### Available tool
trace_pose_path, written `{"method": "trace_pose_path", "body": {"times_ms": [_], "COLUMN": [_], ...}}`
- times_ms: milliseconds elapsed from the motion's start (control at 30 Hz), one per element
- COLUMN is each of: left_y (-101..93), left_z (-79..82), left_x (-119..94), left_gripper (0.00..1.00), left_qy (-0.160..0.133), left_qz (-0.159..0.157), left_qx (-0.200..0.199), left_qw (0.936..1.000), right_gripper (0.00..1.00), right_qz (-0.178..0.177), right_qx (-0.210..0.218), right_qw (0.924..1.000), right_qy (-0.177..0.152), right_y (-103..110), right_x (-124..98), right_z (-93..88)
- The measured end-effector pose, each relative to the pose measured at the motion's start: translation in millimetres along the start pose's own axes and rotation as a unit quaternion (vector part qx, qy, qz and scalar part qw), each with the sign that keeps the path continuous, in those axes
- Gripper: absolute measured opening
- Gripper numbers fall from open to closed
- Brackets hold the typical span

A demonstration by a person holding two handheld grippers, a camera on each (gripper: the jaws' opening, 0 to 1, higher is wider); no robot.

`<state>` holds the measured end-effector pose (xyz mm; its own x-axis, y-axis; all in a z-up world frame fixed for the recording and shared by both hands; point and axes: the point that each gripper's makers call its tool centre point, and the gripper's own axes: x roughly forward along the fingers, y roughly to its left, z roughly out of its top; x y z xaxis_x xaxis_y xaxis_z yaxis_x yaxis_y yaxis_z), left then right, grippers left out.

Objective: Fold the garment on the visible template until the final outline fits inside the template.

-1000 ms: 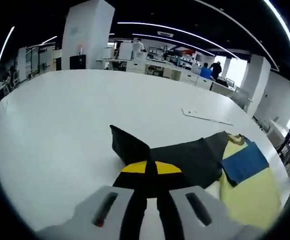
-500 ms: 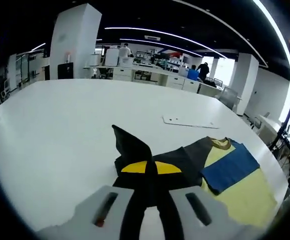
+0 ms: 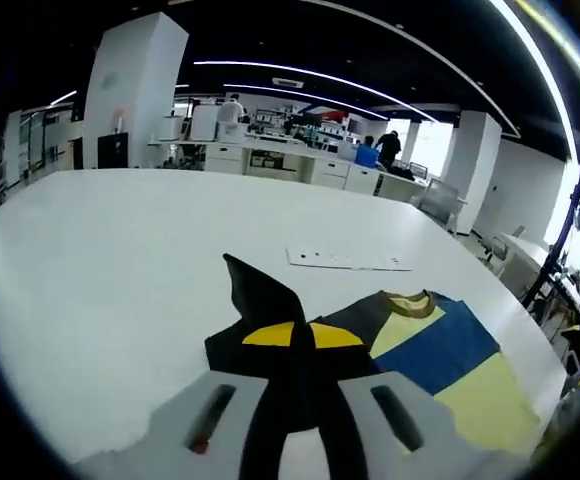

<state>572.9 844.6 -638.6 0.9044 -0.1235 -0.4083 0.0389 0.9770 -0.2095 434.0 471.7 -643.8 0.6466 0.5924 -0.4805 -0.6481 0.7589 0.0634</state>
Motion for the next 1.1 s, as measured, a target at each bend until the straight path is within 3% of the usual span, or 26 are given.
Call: {"method": "trace_pose_path", "body": {"times_ms": [400,567,667,933,1100], "left_y": [-44.2,-63.6,-78.5,-127.7,-147.7], "left_z": [4.2,4.9,7.8,12.4,13.4], "left_x": [14.5,18.9,23.8,38.2,42.7], "left_gripper": [0.01,0.01,0.01,0.01,0.01], "left_qy": [0.008,0.010,0.006,0.009,0.008], "left_qz": [-0.030,-0.044,-0.060,-0.109,-0.129], "left_qx": [0.016,0.013,-0.003,0.009,0.008], "left_qw": [0.9994,0.9989,0.9982,0.9940,0.9916], "right_gripper": [0.94,0.94,0.94,0.94,0.94], "right_qz": [0.011,0.015,0.018,0.013,0.012], "right_qx": [0.008,0.017,0.021,0.014,0.019], "right_qw": [0.9998,0.9997,0.9996,0.9998,0.9997], "right_qy": [0.013,0.000,0.000,0.010,0.010], "right_y": [5.2,8.6,9.5,5.7,3.9], "right_x": [4.0,5.9,7.3,7.2,6.4], "right_z": [-12.4,-9.3,-11.1,-15.6,-17.3]}}
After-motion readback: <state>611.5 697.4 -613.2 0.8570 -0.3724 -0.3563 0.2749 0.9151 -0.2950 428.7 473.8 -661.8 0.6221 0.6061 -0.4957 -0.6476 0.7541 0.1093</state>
